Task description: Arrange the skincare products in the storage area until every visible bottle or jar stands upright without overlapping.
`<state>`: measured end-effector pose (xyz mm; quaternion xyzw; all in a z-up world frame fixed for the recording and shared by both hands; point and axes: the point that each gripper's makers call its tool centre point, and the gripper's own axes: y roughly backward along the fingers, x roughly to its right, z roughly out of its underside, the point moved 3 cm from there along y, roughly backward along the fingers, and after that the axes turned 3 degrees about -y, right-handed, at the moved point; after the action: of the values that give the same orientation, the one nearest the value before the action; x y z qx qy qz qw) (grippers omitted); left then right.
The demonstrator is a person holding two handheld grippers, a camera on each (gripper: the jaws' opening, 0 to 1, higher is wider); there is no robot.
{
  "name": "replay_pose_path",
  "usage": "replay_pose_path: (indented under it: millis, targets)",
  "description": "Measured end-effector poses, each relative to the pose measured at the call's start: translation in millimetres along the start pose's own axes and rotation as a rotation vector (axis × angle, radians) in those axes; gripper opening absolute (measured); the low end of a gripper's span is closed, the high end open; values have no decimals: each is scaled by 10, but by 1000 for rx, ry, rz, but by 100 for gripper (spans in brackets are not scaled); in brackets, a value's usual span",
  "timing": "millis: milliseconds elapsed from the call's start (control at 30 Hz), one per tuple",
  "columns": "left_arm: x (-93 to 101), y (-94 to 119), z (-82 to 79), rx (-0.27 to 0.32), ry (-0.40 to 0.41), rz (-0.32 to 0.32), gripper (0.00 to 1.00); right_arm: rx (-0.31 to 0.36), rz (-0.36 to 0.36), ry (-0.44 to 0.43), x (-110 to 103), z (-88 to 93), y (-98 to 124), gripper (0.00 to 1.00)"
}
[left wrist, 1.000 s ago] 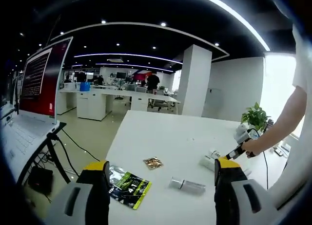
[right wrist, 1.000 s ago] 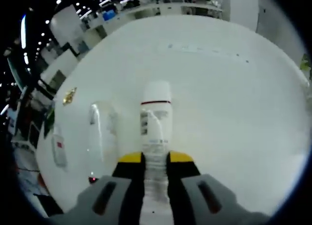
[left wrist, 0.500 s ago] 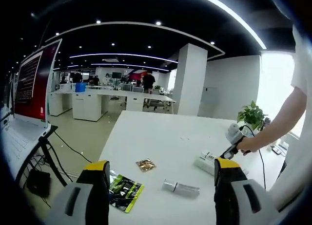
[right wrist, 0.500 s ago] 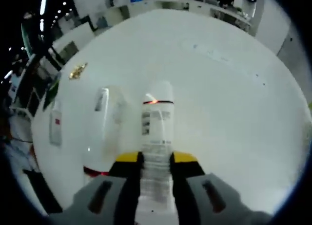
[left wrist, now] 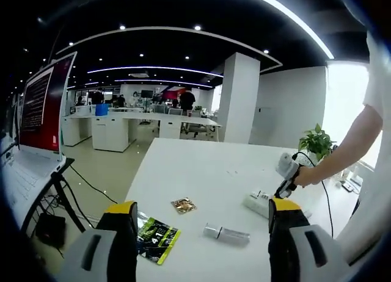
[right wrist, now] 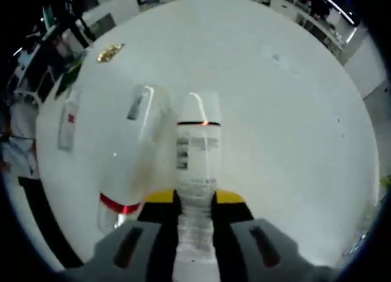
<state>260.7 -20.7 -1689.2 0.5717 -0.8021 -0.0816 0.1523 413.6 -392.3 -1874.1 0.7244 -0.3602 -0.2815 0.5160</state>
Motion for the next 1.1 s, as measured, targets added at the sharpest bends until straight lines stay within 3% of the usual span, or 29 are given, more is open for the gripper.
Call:
replay_pose_path:
  millis: [133,367,600,667,800,900,933,1100]
  targets:
    - [6,52,-17,19,8,-7,91,5,-31,11,20,-16,0,14]
    - [-30,104,102,8,38,-10,90,16,-40,21,-13,-52,50,7]
    - [-23,106,84,13,36,-4,90,15,-19,95,-41,-52,42,11]
    - [-15,127,107,11,41,-2,90,-6,7,161,-51,-71,39,12]
    - [-17,164,196,-9,43,2,90,-54,18,201,-100,-70,-30,15]
    - [-22,181,243,-29,52,7,89,-103,-12,192,-171,-20,-121,18]
    - [-26,189,247,-38,40,9,89,-95,-17,195,-154,-90,-84,17]
    - [-123,230,220,-32,48,-2,89,-101,-21,173,-148,-82,-56,10]
